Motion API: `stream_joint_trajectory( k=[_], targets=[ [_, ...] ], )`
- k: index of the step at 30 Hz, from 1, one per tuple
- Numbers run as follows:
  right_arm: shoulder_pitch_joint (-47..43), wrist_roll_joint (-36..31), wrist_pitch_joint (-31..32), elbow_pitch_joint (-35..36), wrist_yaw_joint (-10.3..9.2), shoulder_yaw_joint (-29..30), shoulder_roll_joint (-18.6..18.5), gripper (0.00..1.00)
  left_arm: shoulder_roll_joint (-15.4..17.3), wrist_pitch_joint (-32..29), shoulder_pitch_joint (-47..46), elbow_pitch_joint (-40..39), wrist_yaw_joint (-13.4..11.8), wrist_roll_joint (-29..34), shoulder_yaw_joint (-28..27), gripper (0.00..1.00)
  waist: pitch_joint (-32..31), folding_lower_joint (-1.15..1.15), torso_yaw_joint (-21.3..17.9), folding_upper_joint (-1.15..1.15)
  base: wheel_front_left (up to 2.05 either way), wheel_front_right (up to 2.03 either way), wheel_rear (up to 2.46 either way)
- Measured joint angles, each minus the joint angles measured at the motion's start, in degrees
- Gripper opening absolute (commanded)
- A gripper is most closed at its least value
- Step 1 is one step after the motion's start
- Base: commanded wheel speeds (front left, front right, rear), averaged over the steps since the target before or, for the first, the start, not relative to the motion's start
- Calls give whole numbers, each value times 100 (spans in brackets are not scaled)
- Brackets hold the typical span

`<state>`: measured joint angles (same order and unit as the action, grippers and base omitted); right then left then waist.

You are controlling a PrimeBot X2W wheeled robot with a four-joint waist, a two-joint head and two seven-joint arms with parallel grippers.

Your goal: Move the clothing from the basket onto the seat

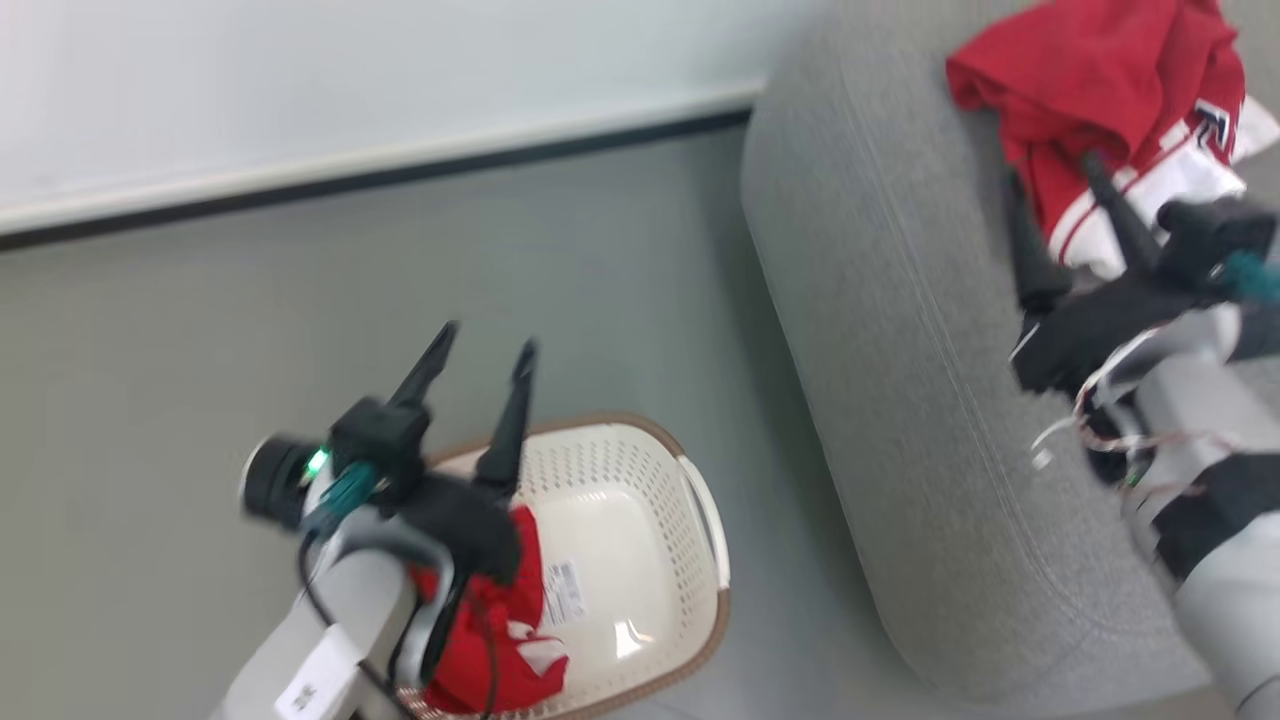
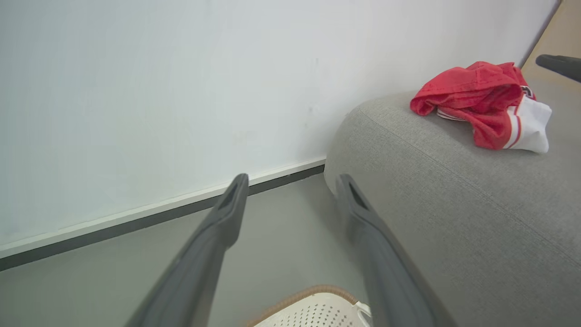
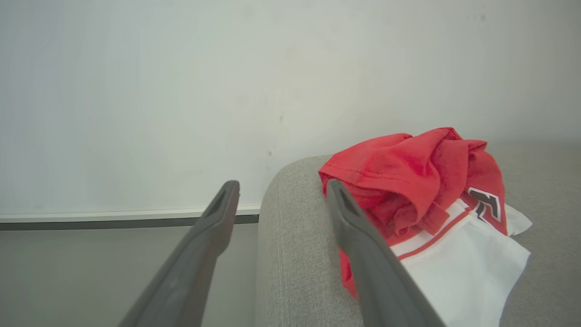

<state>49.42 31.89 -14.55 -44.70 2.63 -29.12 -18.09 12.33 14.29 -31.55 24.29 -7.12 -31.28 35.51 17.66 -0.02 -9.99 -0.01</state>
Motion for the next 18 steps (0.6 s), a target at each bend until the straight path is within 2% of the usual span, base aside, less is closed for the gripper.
stream_joint_trajectory(
  k=[8, 14, 18],
  targets=[
    [-998, -63, 1, 502, -285, 36, 246, 100, 112, 2, 1024, 79, 0, -42, -683, 100, -652, 0, 332, 0, 0, 0, 0],
    [-1776, -204, 1, 1110, -559, 36, 381, 100, 127, 2, 1811, -303, 0, 25, -1329, 100, -1075, 0, 585, 0, 0, 0, 0],
    [-2142, -327, 0, 1546, -672, 36, 452, 100, 126, 2, 2275, -581, 0, 138, -1716, 100, -1297, 0, 712, 0, 0, 0, 0]
  ],
)
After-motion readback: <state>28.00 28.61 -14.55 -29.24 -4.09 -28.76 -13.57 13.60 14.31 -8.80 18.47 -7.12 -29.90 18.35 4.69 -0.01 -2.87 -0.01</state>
